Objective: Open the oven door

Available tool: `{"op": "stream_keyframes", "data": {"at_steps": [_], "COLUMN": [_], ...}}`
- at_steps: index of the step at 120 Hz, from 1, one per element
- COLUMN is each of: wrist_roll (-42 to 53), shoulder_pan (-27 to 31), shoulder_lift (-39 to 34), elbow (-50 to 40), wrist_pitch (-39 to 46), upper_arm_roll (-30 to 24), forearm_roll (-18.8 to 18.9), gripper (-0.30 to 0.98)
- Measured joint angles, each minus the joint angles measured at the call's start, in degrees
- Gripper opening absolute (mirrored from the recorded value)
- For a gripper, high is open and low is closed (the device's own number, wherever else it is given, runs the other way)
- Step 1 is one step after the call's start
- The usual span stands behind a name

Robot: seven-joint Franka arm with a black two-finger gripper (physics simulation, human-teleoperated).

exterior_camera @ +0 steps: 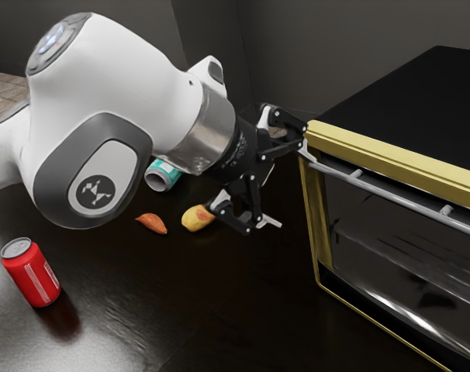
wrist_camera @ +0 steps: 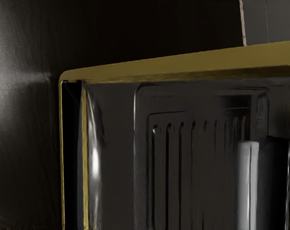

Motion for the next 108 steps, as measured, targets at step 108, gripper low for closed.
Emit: {"op": "stream_keyframes", "data": {"at_steps": [108], "wrist_roll": [-16.85], "shoulder_pan": [7.48], "shoulder_lift": [5.62], "elbow": [3.84], "wrist_pitch": [2.53], "upper_arm_roll": [-7.99], "forearm_roll": [1.59], "gripper": [0.68]}}
